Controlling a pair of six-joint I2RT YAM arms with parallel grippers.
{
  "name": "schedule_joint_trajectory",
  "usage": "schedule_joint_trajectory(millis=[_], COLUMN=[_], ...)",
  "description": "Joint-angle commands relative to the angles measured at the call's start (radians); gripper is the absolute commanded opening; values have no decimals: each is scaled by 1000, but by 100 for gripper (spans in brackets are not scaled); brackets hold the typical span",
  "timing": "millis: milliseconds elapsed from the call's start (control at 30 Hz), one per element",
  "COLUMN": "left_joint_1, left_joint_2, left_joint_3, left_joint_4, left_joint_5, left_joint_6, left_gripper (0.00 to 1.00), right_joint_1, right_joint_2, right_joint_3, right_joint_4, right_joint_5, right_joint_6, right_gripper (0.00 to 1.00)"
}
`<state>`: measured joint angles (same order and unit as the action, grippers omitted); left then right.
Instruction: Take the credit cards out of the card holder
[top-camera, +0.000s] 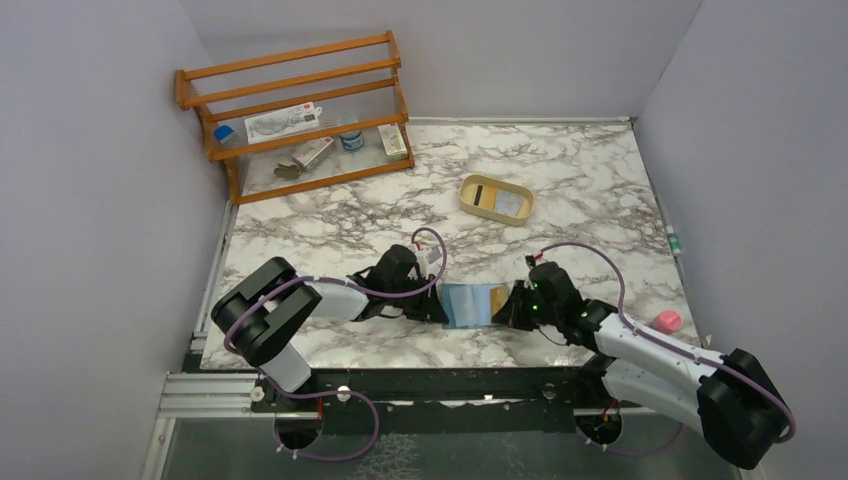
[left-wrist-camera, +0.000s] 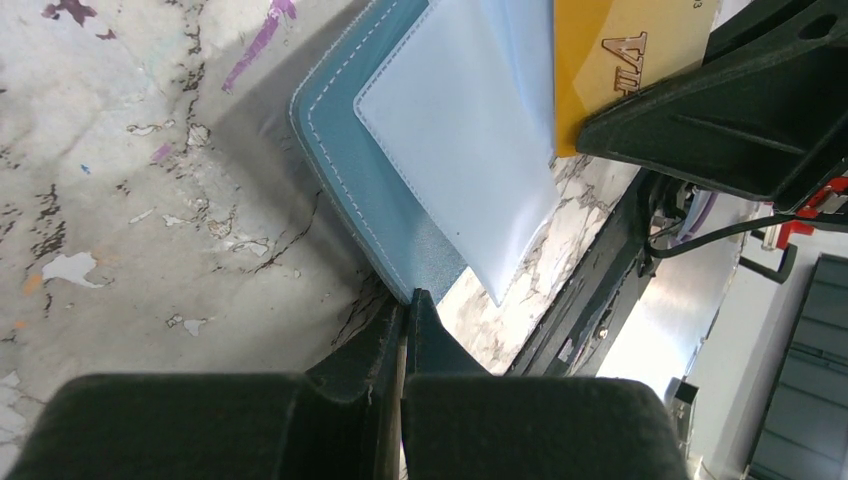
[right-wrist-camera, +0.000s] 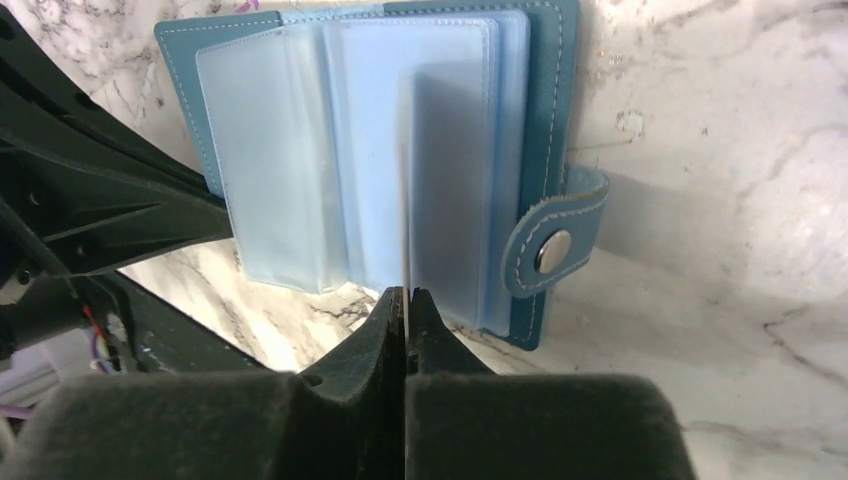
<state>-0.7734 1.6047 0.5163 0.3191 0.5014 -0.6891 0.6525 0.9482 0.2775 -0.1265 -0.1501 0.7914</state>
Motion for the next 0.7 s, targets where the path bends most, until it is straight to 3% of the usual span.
schedule_joint_trajectory(millis=[0, 267, 400, 533, 667], left_joint_1=[10, 10, 10, 10, 8], left_joint_2=[67, 47, 32, 18, 5], left_joint_3=[-44, -45, -46, -51, -57], left_joint_4=[-182, -191, -192, -187, -169], left_joint_5=[-192, -192, -192, -188, -181], left_joint_6=[99, 102, 100, 94, 86], left_gripper=[0, 0, 0, 0, 0], right_joint_1=[-5, -20, -83, -263, -343], right_joint_2=[-20, 19, 147, 359, 588], right_joint_3=[60, 309, 414, 528, 640], right_joint_4=[-117, -175, -111, -18, 83], right_joint_5=[64, 115, 88, -69, -173], right_joint_6=[-26, -113, -166, -173, -161], right_gripper=[1, 0, 1, 1, 1])
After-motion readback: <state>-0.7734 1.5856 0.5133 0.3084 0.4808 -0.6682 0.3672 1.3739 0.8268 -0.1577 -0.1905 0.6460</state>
